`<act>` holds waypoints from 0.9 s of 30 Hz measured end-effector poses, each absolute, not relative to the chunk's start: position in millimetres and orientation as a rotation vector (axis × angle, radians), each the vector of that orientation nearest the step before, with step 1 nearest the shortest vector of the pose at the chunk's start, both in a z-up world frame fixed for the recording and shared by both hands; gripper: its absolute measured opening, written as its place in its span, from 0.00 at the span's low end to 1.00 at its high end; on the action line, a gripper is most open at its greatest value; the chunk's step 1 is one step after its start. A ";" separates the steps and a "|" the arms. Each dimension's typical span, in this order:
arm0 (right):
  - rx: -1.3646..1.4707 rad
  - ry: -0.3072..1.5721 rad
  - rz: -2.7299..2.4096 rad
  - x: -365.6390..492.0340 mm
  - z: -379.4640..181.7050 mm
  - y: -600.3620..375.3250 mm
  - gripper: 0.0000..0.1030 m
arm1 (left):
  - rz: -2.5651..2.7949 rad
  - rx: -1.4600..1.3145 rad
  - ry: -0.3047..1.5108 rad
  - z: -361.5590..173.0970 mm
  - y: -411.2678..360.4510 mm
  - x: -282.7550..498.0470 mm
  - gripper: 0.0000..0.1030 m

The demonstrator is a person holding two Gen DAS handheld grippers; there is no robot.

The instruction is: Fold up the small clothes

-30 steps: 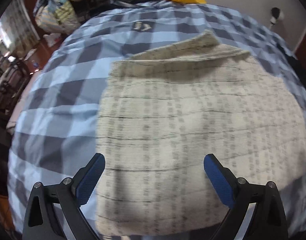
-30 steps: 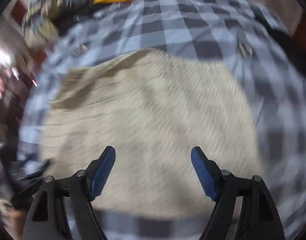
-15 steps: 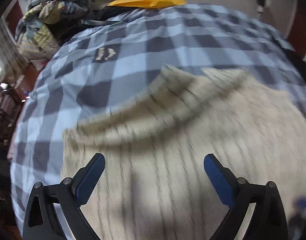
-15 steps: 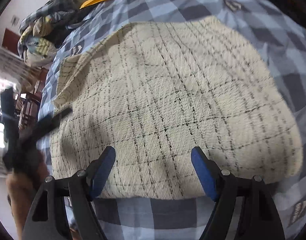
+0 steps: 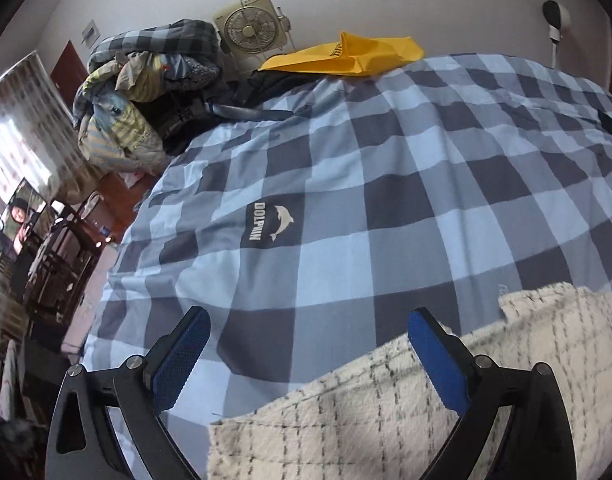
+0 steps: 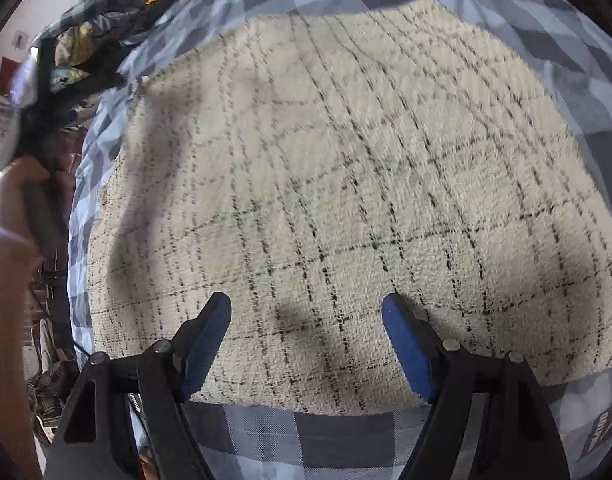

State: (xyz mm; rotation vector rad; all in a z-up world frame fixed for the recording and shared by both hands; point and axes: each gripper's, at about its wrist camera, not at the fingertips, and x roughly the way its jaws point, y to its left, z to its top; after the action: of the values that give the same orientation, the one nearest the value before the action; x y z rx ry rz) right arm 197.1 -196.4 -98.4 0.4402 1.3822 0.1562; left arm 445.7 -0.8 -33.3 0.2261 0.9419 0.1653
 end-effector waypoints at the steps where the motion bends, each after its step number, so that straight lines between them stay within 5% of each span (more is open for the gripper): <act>1: 0.444 1.379 0.158 198.0 -97.3 -196.2 0.73 | 0.150 0.232 0.942 -31.3 1.0 440.3 0.97; 14: 0.416 1.334 0.176 183.9 -80.6 -184.7 0.73 | 0.018 -0.143 1.206 -69.4 97.3 322.5 0.97; 21: 0.304 1.315 0.171 194.2 -82.7 -169.1 0.73 | -0.095 -0.145 1.107 -62.7 45.9 226.6 0.97; 27: 0.146 1.281 0.251 204.0 -88.9 -135.7 0.73 | -0.013 -0.093 1.170 -109.2 42.6 227.3 0.97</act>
State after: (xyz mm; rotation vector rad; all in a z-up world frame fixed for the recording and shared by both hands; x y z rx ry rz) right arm 204.0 -135.7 -88.9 0.1462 1.2813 0.2511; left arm 227.3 42.6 -109.2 -0.0926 1.1702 -0.0129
